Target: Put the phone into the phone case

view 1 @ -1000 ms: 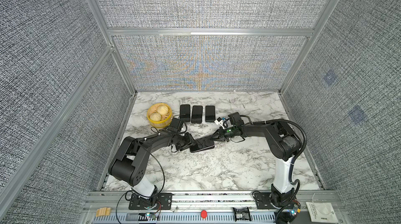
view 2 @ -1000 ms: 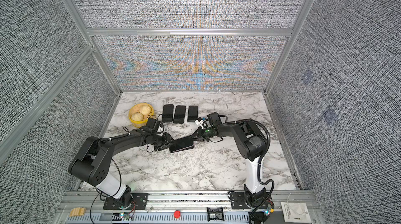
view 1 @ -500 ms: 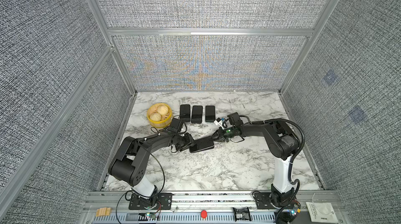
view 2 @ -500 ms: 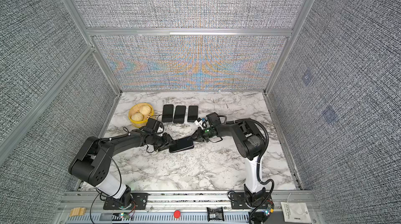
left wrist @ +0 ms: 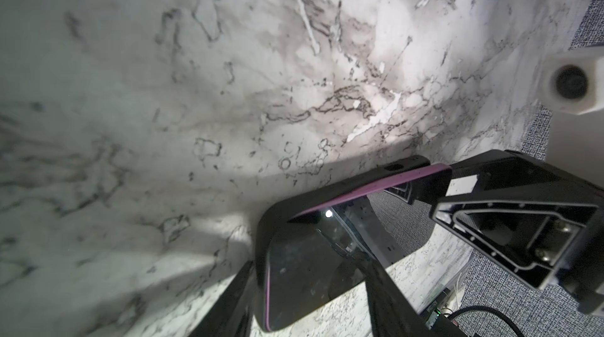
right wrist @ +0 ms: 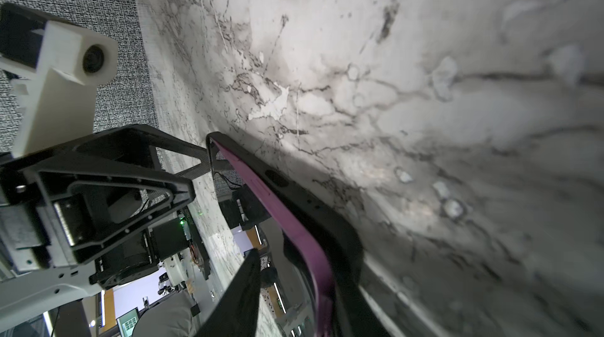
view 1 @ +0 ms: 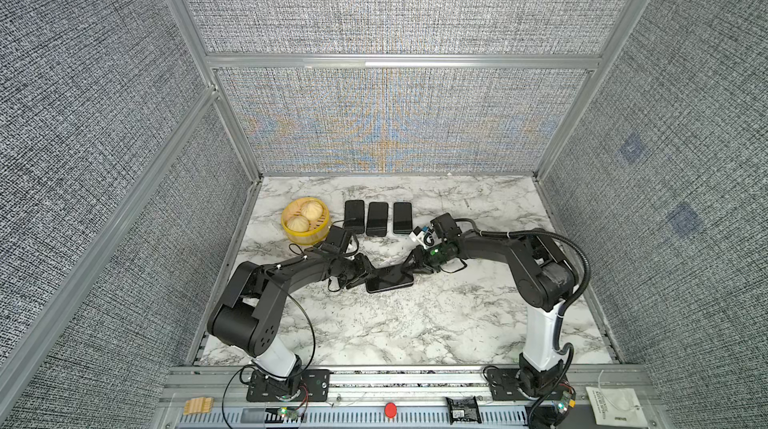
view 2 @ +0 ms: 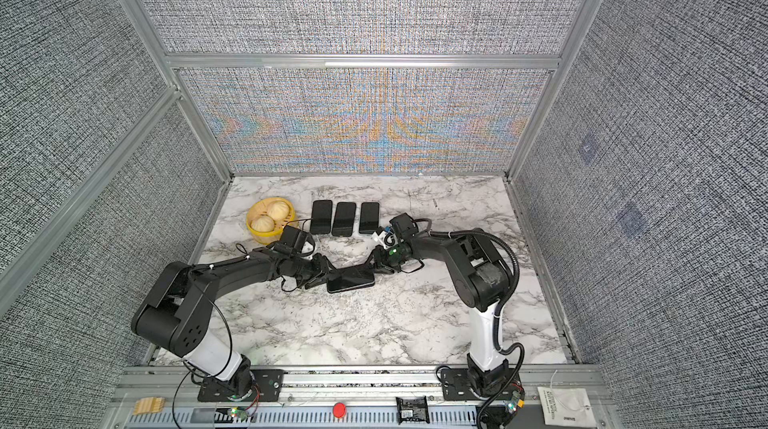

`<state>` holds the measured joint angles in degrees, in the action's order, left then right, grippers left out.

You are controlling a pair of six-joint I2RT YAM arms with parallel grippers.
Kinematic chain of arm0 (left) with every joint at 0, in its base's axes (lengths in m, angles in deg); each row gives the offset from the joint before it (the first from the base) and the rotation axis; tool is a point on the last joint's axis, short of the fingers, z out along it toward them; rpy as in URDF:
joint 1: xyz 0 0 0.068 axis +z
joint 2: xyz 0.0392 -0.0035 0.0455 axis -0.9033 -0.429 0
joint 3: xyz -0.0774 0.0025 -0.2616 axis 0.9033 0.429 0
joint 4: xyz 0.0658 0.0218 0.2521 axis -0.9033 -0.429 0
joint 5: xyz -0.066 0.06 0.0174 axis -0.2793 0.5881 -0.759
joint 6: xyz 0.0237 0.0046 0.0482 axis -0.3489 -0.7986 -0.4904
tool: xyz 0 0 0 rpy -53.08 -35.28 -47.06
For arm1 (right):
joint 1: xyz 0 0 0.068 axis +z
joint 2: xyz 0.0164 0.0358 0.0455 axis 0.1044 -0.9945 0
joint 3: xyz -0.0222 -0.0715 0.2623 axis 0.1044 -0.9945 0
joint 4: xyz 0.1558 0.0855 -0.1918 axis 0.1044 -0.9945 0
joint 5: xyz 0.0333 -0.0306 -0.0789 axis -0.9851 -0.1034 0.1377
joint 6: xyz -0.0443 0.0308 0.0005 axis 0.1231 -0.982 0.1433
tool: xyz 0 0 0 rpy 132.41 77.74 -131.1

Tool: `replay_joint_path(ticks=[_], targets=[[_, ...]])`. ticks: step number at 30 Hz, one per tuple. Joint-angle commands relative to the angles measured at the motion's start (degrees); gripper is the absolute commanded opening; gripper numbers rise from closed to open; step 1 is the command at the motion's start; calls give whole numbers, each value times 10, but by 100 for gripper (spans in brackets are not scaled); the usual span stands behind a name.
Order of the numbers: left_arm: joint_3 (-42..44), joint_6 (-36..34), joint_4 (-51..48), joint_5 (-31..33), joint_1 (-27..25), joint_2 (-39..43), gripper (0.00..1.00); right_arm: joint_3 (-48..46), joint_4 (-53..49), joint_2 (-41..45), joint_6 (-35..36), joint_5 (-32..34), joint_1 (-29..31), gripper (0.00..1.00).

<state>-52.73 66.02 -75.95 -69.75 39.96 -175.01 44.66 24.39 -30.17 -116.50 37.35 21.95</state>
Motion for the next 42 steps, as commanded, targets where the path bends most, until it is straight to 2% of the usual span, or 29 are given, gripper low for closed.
replay_joint_path(ticks=[1,6,18,28,32,38,42], targets=[[-1,-2,13,-8,0,1,55,15,-64,9,25,36,8,38],[-1,-2,13,-7,0,3,55,47,-133,18,56,86,22,40],[8,0,19,-7,0,6,55,90,-224,35,95,191,57,42],[20,0,21,-5,0,17,55,92,-238,48,102,213,62,44],[40,0,37,-23,0,21,55,66,-231,77,98,236,65,41],[59,0,41,-32,-1,32,55,33,-214,100,89,263,79,31],[57,-2,36,-28,-4,26,50,22,-200,98,80,266,87,27]])
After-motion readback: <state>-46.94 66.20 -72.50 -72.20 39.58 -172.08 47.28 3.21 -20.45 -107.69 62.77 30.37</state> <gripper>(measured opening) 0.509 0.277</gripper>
